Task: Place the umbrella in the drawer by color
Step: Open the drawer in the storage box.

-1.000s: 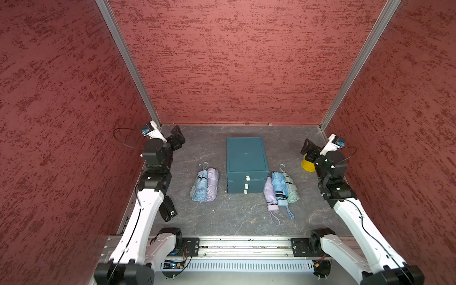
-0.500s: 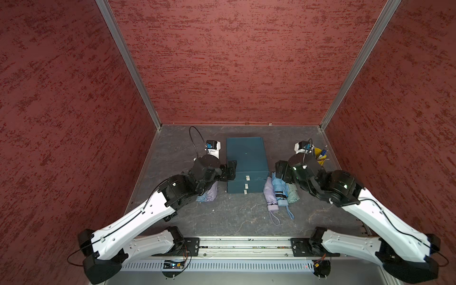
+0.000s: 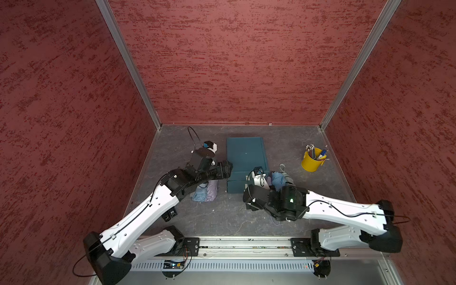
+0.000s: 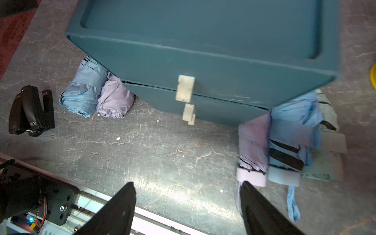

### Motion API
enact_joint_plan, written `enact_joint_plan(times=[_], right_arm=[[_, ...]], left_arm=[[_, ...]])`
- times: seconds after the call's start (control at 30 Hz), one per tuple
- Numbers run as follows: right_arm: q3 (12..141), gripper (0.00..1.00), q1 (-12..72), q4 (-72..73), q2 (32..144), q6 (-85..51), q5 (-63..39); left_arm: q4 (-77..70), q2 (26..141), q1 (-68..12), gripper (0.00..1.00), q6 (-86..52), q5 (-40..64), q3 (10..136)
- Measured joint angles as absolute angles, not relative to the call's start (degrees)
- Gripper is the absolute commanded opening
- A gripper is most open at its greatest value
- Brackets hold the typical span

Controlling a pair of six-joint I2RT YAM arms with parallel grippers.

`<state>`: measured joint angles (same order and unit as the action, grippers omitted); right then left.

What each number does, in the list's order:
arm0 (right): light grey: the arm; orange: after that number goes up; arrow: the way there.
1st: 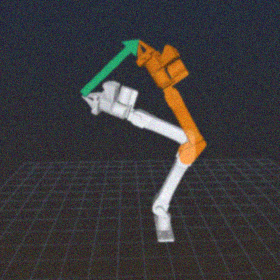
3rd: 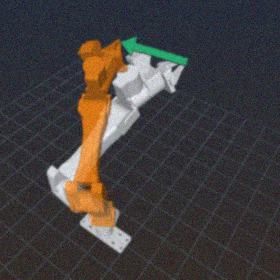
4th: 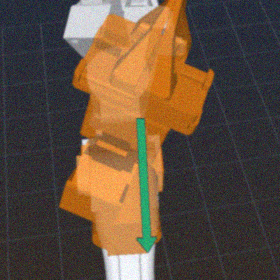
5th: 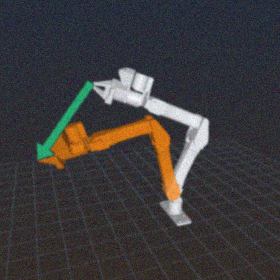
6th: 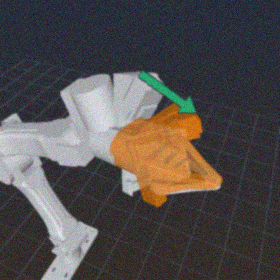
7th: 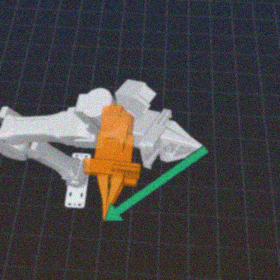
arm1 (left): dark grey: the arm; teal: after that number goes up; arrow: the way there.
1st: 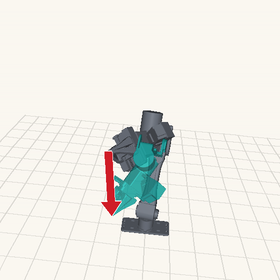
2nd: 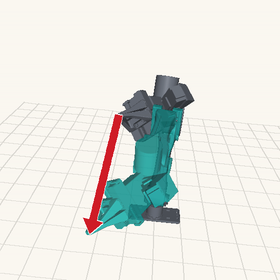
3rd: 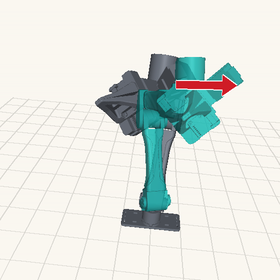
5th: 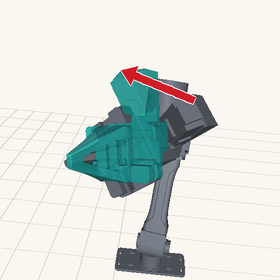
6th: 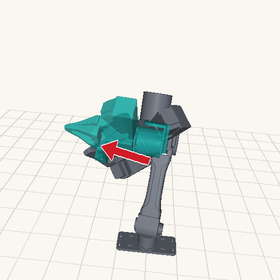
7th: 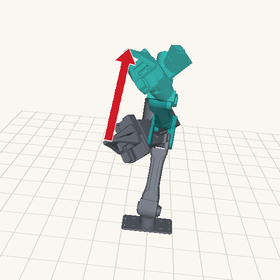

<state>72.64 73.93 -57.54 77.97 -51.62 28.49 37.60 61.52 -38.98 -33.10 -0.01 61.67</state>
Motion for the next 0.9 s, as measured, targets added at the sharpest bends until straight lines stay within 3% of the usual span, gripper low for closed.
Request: enact_joint_plan(times=[0.1,0.43,0.7,0.9], right_arm=[[74.5,0.66,73.1,-56.1,80.5,-50.2,27.9],[78.8,0.52,65.8,-53.5,85.7,-46.6,24.9],[79.4,0.26,63.2,-52.9,88.8,-44.9,23.3],[80.4,0.16,61.8,-53.3,89.5,-44.4,22.9]], left_arm=[[36.2,62.2,-39.0,0.78,-32.7,1.6,61.7],[34.2,65.8,-37.4,0.74,-31.2,3.2,61.7],[33.6,67.9,-36.0,0.70,-28.0,3.4,61.7],[32.9,69.9,-34.8,0.66,-26.6,3.4,61.7]])
